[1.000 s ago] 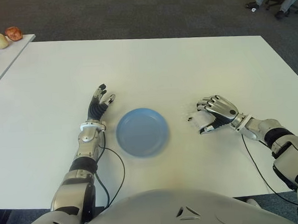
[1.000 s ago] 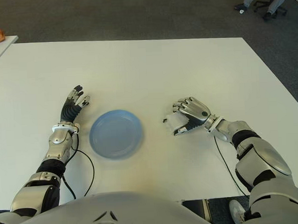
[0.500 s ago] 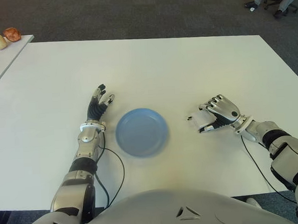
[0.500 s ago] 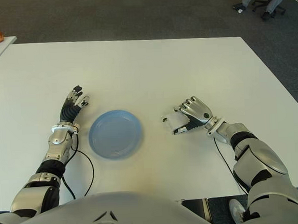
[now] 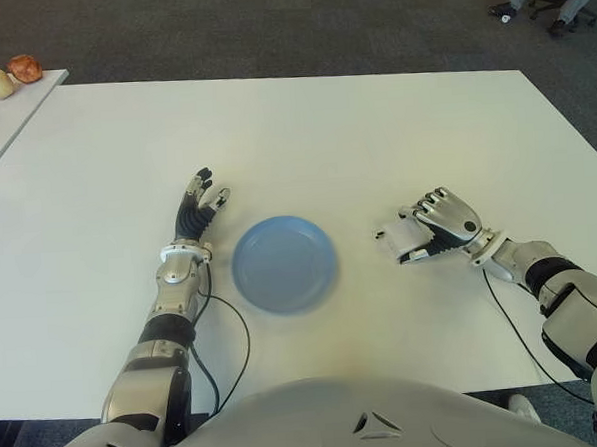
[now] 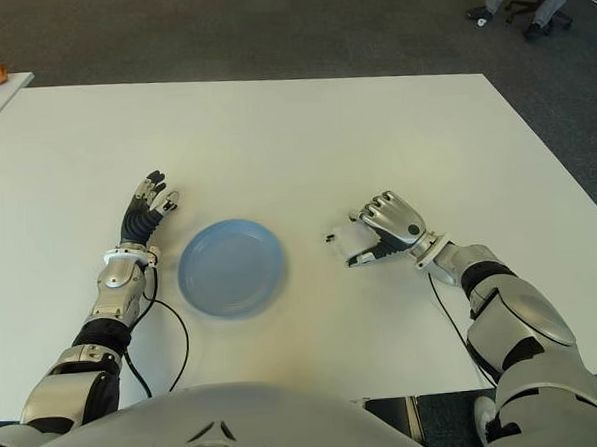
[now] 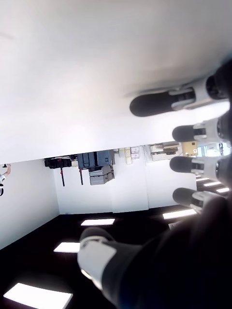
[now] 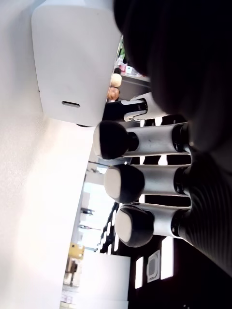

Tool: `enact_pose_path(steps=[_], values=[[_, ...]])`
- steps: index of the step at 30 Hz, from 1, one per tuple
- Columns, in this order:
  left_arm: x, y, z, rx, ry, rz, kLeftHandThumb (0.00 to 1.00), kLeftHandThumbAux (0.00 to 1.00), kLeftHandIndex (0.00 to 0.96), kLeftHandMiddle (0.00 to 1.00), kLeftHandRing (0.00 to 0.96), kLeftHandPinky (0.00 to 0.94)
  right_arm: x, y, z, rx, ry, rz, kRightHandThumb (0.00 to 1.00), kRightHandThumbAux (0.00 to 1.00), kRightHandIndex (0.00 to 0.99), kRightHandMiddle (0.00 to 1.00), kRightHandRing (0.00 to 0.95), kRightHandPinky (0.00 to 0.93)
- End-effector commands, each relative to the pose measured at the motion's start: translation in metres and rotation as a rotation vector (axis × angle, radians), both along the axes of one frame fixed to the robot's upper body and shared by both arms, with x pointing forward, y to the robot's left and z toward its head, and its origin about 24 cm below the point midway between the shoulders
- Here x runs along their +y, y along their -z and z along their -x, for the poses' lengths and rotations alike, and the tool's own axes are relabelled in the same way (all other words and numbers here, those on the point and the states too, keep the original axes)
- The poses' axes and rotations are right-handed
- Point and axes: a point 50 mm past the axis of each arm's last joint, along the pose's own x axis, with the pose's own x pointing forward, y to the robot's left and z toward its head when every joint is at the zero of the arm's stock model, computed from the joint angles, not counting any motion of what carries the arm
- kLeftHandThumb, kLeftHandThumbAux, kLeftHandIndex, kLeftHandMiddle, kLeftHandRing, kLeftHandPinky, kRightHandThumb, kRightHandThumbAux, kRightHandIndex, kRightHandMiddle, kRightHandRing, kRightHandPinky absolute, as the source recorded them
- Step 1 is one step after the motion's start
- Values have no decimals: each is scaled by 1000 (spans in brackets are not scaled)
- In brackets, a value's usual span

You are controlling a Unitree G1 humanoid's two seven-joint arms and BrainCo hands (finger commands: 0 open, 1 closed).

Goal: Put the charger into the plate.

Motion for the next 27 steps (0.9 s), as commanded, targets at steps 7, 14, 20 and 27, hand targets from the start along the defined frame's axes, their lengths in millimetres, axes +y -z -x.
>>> enact_pose_path(steps=[7,14,20,27], values=[[-6,36,29,207,-12,22,0,567,50,95,81,88,-5,7,3,17,25,83,724,711,440,900,896,897],[-8,36,28,205,-4,17,0,555,50,95,79,81,9,-4,-13,-27,3,41,722,711,440,900,895,897],[-8,36,27,209,-2,14,0,548,50,95,78,83,35,-28,-29,-99,-39,-60,722,711,440,898,894,896],[-9,38,26,225,-3,8,0,542,49,96,81,88,65,-63,-30,-139,-48,-156,727,711,440,894,893,893]])
